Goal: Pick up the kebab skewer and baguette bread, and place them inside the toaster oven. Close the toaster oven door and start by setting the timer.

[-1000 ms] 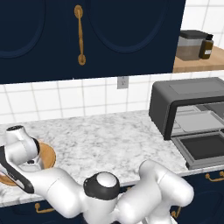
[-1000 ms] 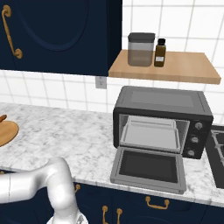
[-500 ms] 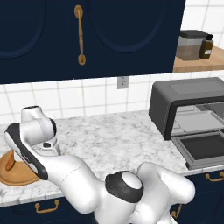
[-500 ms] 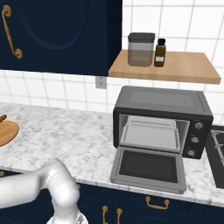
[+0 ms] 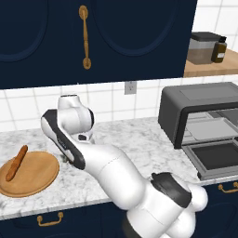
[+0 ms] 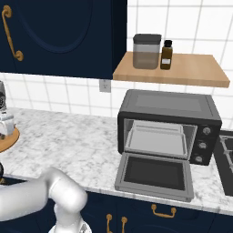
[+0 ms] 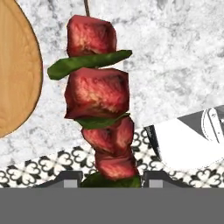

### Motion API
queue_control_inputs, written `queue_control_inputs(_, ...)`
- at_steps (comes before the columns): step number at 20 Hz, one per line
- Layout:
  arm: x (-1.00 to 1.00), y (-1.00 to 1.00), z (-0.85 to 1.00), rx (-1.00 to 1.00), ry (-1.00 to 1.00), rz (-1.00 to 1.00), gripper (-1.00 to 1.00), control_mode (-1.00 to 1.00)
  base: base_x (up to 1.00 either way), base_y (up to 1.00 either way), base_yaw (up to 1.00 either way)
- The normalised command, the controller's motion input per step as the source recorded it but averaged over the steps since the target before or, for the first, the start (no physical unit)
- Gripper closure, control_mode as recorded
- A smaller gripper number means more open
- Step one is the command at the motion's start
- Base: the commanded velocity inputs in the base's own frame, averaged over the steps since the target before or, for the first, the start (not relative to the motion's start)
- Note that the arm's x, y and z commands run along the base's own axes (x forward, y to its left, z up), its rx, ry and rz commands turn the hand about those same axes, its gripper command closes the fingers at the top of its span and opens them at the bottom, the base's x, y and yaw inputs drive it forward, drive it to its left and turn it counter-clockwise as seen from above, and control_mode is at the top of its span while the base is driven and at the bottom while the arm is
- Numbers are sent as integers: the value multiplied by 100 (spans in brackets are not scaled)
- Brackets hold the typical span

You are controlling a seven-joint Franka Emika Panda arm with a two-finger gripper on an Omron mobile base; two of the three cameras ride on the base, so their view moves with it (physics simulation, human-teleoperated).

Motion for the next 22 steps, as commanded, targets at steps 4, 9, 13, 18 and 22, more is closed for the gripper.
queue_control_inputs(4, -8, -100, 38, 0, 0, -5, 100, -100, 0, 0, 0)
queue_control_inputs(9, -31, -100, 16, 0, 0, -3, 100, -100, 0, 0, 0)
queue_control_inputs(13, -45, -100, 14, 3, -2, -6, 100, -100, 0, 0, 0)
queue_control_inputs(18, -12, -100, 14, 2, -3, -4, 100, -100, 0, 0, 0)
queue_control_inputs(22, -15, -100, 18, 2, -13, 0, 100, -100, 0, 0, 0)
